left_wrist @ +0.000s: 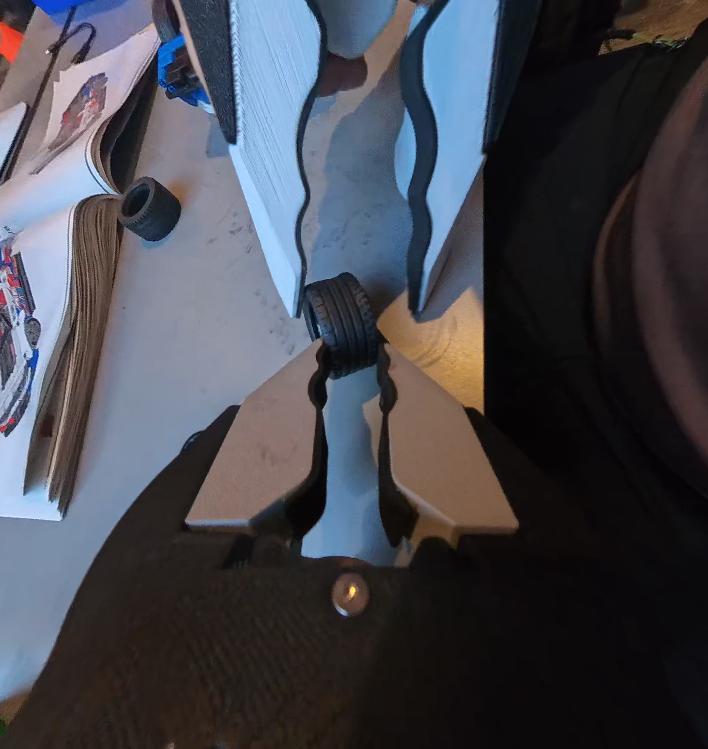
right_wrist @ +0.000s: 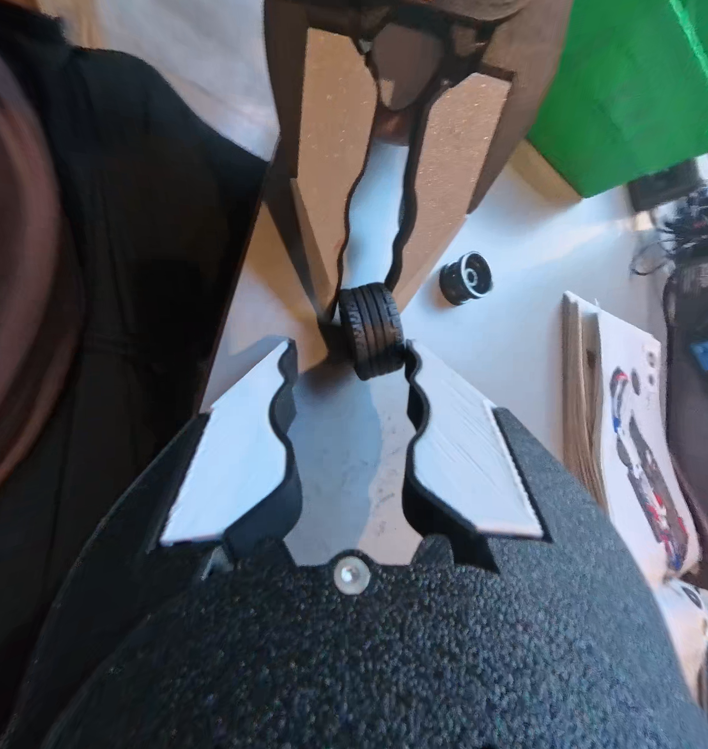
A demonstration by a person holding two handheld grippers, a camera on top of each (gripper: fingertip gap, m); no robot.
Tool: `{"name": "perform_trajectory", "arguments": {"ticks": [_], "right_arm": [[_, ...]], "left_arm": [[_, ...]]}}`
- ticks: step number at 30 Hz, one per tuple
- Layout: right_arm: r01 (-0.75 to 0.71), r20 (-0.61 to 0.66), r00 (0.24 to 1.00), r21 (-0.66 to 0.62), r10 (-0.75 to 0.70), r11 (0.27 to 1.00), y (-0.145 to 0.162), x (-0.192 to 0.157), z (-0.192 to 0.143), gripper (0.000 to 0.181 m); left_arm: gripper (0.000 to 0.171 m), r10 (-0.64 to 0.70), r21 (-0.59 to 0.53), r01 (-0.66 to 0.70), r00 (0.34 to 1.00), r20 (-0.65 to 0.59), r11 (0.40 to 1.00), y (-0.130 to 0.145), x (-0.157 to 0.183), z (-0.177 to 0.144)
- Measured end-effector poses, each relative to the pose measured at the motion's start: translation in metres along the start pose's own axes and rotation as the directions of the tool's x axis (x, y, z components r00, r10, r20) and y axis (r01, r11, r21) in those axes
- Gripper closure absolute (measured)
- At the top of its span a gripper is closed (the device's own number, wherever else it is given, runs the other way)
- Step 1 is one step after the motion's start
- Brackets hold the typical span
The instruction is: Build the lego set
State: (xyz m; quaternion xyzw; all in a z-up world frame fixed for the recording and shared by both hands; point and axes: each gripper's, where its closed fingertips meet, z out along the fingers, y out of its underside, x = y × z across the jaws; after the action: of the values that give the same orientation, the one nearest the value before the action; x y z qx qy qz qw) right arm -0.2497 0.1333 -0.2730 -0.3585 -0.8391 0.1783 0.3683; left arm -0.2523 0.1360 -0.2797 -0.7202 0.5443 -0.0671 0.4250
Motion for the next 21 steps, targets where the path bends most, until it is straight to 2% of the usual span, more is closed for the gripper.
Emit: {"name": "perform_trajectory", "arguments": {"ticks": [3, 8, 11, 13, 18, 21], "right_arm": [[0.043, -0.141, 0.989, 0.021, -0.04, 0.999, -0.002, 0.011, -0.001, 0.159], [0.149, -0.304, 0.943, 0.014, -0.138, 0.989, 0.003, 0.017, -0.007, 0.161], [0.079, -0.337, 0.941, 0.1, -0.041, 0.992, -0.003, 0.019, -0.015, 0.162], [0.073, -0.376, 0.927, 0.136, -0.017, 0.988, -0.006, 0.025, -0.021, 0.162], [0.146, -0.449, 0.89, 0.118, -0.078, 0.982, -0.006, 0.032, -0.027, 0.162], [0.252, -0.531, 0.828, 0.069, -0.178, 0.965, -0.009, 0.038, -0.035, 0.162]], "left_arm": [[0.151, 0.091, -0.008, -0.091, 0.994, 0.055, 0.996, -0.002, 0.002, -0.001], [0.147, 0.21, 0.012, -0.223, 0.931, 0.297, 0.975, -0.015, -0.01, -0.009], [0.148, 0.161, 0.091, -0.213, 0.904, 0.395, 0.973, -0.025, -0.013, -0.018], [0.142, 0.166, 0.106, -0.237, 0.877, 0.45, 0.966, -0.027, -0.017, -0.026], [0.135, 0.11, 0.108, -0.174, 0.89, 0.442, 0.979, -0.019, -0.021, -0.031], [0.122, 0.081, 0.098, -0.129, 0.915, 0.396, 0.987, -0.019, -0.019, -0.027]]}}
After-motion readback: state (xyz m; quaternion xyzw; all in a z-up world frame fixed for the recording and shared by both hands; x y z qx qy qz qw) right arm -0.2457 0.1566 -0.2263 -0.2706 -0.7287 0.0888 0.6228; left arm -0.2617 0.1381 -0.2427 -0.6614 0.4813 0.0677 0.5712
